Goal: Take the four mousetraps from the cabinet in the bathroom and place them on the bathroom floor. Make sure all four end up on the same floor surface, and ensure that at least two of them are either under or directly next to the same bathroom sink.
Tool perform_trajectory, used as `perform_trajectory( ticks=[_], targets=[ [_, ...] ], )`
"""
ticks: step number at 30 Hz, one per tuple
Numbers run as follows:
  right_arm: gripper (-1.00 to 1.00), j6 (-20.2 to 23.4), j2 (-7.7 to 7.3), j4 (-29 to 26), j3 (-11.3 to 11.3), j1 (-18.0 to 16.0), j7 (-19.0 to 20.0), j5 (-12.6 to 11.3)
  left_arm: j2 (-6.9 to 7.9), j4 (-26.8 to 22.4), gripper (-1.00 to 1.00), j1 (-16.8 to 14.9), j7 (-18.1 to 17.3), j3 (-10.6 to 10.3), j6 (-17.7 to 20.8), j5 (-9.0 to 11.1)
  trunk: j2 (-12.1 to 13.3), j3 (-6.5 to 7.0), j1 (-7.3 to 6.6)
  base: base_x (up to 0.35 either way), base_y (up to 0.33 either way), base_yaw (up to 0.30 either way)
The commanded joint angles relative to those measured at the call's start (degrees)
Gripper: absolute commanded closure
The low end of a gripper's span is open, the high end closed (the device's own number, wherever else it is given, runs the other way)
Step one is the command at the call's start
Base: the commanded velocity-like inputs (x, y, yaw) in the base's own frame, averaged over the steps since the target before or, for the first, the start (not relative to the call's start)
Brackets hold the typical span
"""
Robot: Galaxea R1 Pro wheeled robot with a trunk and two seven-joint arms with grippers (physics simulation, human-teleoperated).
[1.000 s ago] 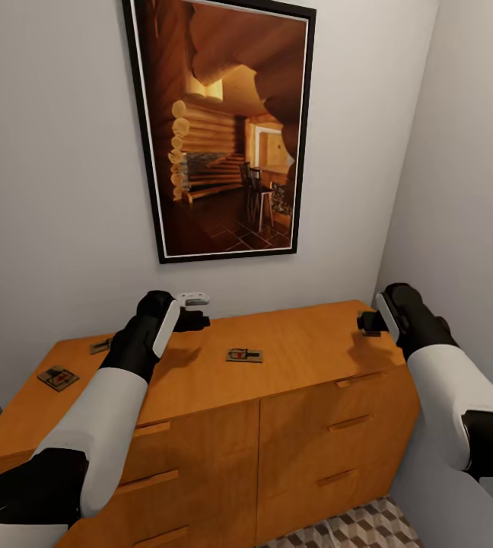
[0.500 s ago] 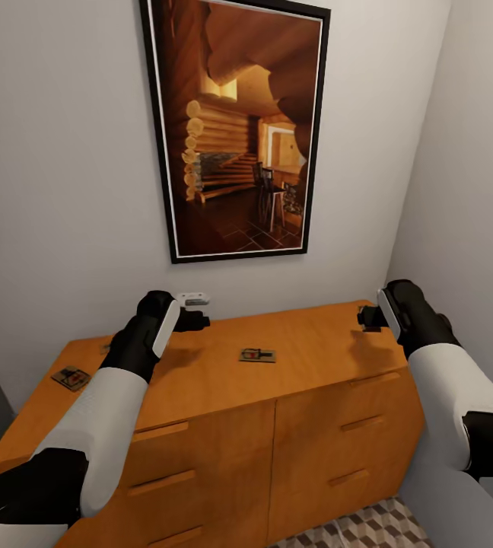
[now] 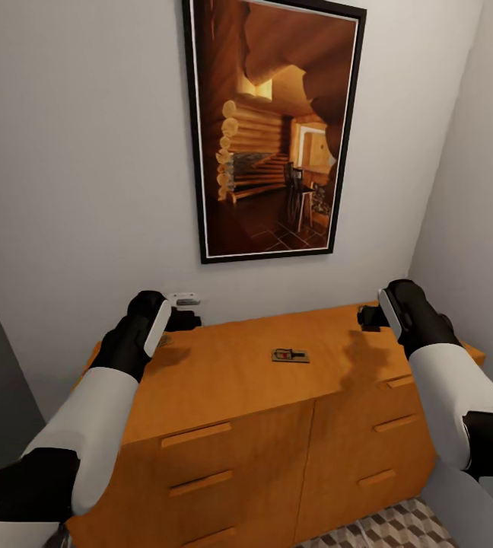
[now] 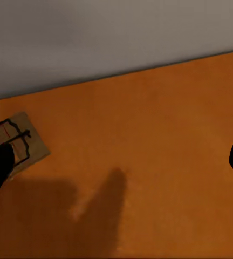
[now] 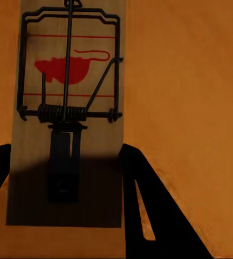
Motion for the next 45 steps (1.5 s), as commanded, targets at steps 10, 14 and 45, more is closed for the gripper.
perform_trajectory(
  ticks=[10,14,45],
  targets=[
    [1.00,0.3,-0.11,0.0,-0.2,-0.1,0.2,0.2,0.54,0.3,-1.00,0.0,-0.9,-0.3,0.3,0.9,0.0,-0.07,0.00,0.003,0.078,0.000],
    [1.00,0.3,-0.15,0.2,-0.2,-0.1,0.2,0.2,1.88,3.7,-1.00,0.0,-8.9,-0.3,0.1,0.2,0.0,-0.07,0.00,0.000,0.002,0.000],
    [1.00,0.3,-1.79,0.7,-0.2,-0.1,0.1,0.2,14.17,-2.1,-1.00,0.0,-29.2,-4.1,0.1,-3.4,0.0,-0.07,0.00,0.000,0.000,-0.053]
  ],
)
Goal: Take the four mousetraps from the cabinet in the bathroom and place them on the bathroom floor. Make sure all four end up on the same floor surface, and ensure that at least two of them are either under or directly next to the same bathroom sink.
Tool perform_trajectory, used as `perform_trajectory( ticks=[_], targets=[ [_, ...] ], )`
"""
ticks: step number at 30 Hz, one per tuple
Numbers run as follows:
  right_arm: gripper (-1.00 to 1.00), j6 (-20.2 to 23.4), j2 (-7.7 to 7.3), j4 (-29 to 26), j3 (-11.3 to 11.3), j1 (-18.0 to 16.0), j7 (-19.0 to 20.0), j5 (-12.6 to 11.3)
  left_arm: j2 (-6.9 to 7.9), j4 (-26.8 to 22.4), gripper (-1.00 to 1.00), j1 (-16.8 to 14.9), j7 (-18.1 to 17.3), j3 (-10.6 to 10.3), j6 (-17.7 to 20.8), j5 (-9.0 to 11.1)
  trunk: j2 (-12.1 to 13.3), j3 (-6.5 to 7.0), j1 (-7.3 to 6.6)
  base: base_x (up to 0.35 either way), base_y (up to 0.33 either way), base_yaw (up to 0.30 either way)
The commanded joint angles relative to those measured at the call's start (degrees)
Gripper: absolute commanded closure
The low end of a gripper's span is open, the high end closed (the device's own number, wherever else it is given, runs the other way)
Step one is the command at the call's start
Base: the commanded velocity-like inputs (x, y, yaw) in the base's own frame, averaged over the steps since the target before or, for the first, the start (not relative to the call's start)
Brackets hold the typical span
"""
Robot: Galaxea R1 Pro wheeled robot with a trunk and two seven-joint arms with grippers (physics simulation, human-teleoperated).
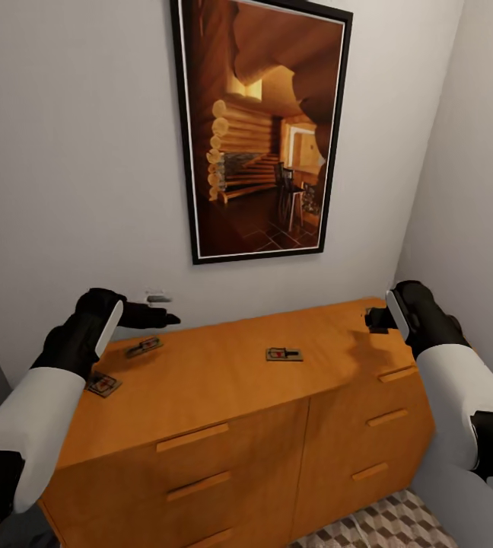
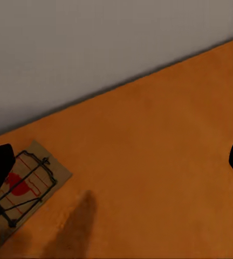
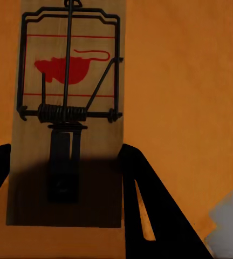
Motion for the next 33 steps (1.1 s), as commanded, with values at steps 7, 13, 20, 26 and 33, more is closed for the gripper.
perform_trajectory(
  ticks=[7,13,20,26,33],
  targets=[
    [1.00,0.2,0.04,0.0,-0.1,0.0,0.1,0.2,0.27,-0.1,-1.00,0.0,0.0,-2.8,0.3,0.3,0.0,-0.07,0.00,0.000,0.000,-0.194],
    [1.00,0.2,0.09,0.0,-0.1,0.0,0.2,0.2,0.45,-0.2,-1.00,0.0,-0.1,-3.2,0.3,0.3,0.0,-0.07,0.00,0.000,0.000,-0.044],
    [1.00,0.2,0.07,0.0,-0.1,0.0,0.2,0.2,0.49,0.2,-1.00,0.0,-0.1,-3.3,0.3,0.3,0.0,-0.07,0.00,0.098,0.093,-0.008],
    [1.00,0.2,0.08,0.0,-0.1,0.0,0.2,0.1,0.50,0.1,-1.00,0.0,0.0,-3.3,0.3,0.2,0.0,-0.07,0.00,0.202,0.141,-0.001],
    [1.00,0.2,0.08,0.0,-0.1,0.0,0.2,0.1,0.50,0.1,-1.00,0.0,0.0,-3.3,0.3,0.2,0.0,-0.07,0.00,0.050,0.027,0.000]
  ],
)
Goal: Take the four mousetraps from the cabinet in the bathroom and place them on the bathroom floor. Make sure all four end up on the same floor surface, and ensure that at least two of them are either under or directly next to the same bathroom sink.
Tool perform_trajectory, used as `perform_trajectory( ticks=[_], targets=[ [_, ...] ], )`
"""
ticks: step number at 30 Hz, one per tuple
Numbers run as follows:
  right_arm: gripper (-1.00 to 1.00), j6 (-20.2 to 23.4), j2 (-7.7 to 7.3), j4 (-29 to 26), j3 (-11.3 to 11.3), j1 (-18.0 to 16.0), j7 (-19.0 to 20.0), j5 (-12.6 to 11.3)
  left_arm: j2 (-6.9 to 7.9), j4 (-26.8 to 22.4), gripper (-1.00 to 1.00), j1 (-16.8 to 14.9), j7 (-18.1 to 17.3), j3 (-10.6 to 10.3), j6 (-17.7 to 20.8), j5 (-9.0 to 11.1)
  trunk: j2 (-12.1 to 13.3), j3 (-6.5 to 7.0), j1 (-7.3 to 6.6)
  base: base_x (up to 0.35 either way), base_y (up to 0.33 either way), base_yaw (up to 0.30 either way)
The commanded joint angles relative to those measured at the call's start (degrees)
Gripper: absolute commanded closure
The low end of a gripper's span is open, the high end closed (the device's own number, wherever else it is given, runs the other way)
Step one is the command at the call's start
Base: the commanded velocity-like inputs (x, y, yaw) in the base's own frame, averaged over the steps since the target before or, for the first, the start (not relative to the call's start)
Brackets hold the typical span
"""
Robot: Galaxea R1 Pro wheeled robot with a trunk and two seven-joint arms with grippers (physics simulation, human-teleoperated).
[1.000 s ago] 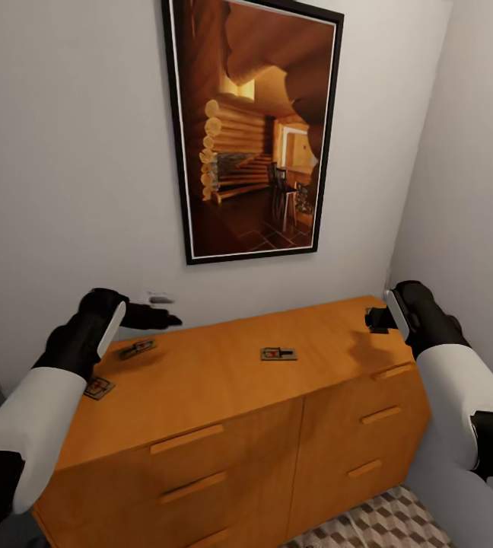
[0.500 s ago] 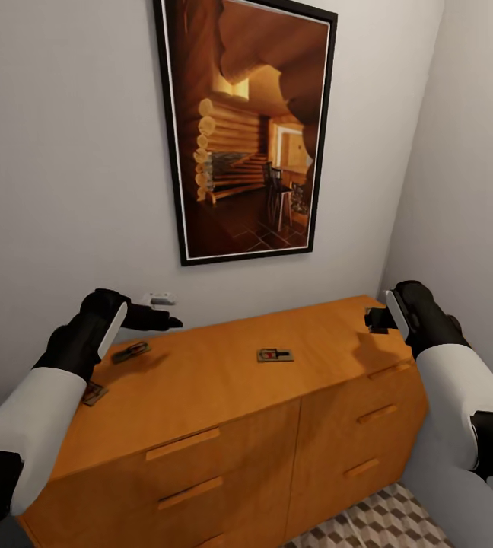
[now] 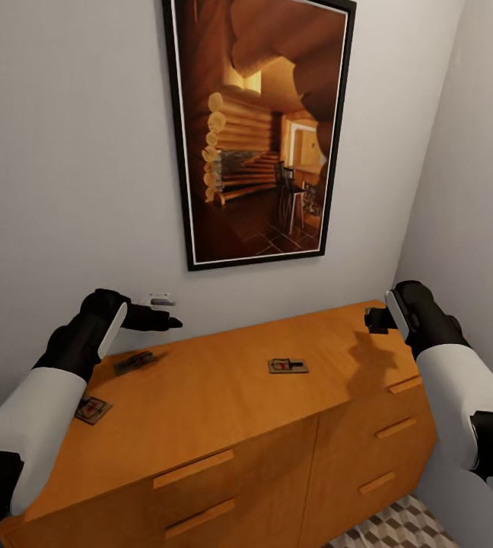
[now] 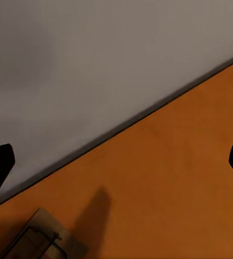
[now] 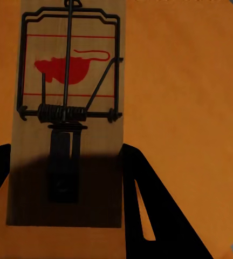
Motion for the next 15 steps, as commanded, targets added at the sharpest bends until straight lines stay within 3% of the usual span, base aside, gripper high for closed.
perform_trajectory(
  ticks=[1,7,15],
  targets=[
    [1.00,0.3,0.04,-0.1,-0.1,0.0,0.2,0.2,0.06,0.0,-1.00,0.0,0.1,-0.2,0.2,0.3,0.0,-0.07,0.00,0.016,0.009,0.000],
    [1.00,0.3,0.06,0.0,-0.1,0.0,0.2,0.1,0.06,-0.1,-1.00,0.0,0.1,-0.2,0.2,0.3,0.0,-0.07,0.00,0.020,0.003,0.000],
    [1.00,0.3,0.06,0.0,-0.1,0.0,0.2,0.1,0.07,0.0,-1.00,0.0,0.1,-0.2,0.2,0.3,0.0,-0.07,0.00,0.192,0.000,0.000]
  ],
)
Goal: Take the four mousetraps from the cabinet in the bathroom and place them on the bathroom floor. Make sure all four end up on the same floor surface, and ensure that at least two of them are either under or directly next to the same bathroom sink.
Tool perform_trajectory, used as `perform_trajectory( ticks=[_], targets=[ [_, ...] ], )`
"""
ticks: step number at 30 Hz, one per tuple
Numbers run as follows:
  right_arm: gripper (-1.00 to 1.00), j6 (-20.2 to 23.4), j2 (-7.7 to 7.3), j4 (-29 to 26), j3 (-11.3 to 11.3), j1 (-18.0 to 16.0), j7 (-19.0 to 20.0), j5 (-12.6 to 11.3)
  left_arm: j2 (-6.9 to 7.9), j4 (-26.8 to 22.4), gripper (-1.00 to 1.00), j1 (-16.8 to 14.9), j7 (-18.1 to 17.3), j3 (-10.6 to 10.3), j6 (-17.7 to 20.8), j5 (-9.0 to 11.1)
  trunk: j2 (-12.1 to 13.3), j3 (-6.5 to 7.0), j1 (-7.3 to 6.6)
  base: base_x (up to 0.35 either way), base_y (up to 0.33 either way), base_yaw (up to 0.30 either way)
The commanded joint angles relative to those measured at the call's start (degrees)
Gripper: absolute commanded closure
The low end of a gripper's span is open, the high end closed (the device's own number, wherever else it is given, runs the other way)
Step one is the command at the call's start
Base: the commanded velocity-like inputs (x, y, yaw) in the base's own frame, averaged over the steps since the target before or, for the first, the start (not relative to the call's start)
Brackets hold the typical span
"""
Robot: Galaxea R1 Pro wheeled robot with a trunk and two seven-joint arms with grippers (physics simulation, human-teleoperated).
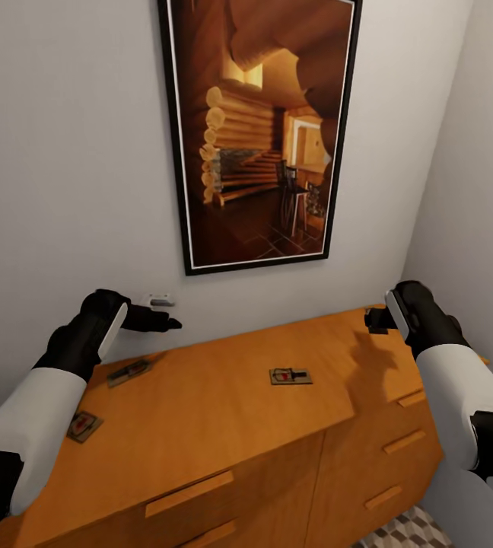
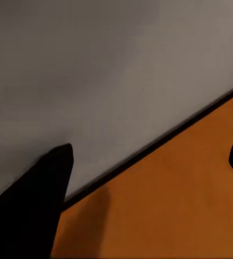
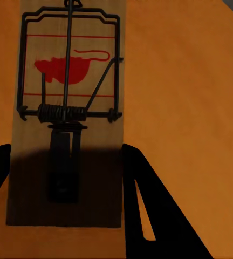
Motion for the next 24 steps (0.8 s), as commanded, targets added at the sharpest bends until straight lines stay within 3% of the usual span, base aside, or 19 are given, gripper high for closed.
perform_trajectory(
  ticks=[1,9,12,13,16,17,21,24],
  targets=[
    [1.00,0.2,0.01,0.0,-0.1,0.0,0.2,0.2,0.07,-0.1,-1.00,-0.1,-0.1,-0.1,-0.3,0.5,0.0,-0.06,0.01,0.088,0.000,0.000],
    [1.00,0.2,-0.04,-0.1,-0.1,0.0,0.2,0.2,0.48,0.4,-1.00,-0.1,-0.1,-0.8,-0.3,0.5,0.0,-0.06,0.01,0.031,0.000,0.000],
    [1.00,0.2,-0.05,0.0,-0.1,0.0,0.2,0.2,1.96,1.0,-1.00,-0.1,-0.1,-3.6,-0.3,0.5,0.0,-0.06,0.01,0.003,0.000,0.000],
    [1.00,0.2,-0.05,0.0,-0.1,0.0,0.2,0.2,3.05,1.3,-1.00,-0.1,-0.1,-5.8,-0.3,0.6,0.0,-0.06,0.01,0.002,0.000,0.000],
    [1.00,0.2,-0.06,0.0,-0.1,0.0,0.2,0.2,4.79,1.5,-1.00,-0.1,-0.2,-9.4,-0.3,0.8,0.0,-0.06,0.01,0.001,0.000,0.000],
    [1.00,0.2,-0.06,0.0,-0.1,0.0,0.2,0.2,5.86,1.6,-1.00,-0.1,-0.2,-11.6,-0.3,1.0,0.0,-0.06,0.01,0.000,0.000,0.000],
    [1.00,0.2,-0.06,0.0,-0.1,0.0,0.2,0.2,8.18,1.8,-1.00,-0.1,-0.8,-14.7,-0.3,1.2,0.0,-0.06,0.01,0.000,0.000,0.000],
    [1.00,0.2,-0.06,0.0,-0.1,0.0,0.2,0.2,9.48,1.9,-1.00,-0.1,-2.3,-15.6,-0.3,1.2,0.0,-0.06,0.01,0.000,0.000,0.000]
  ],
)
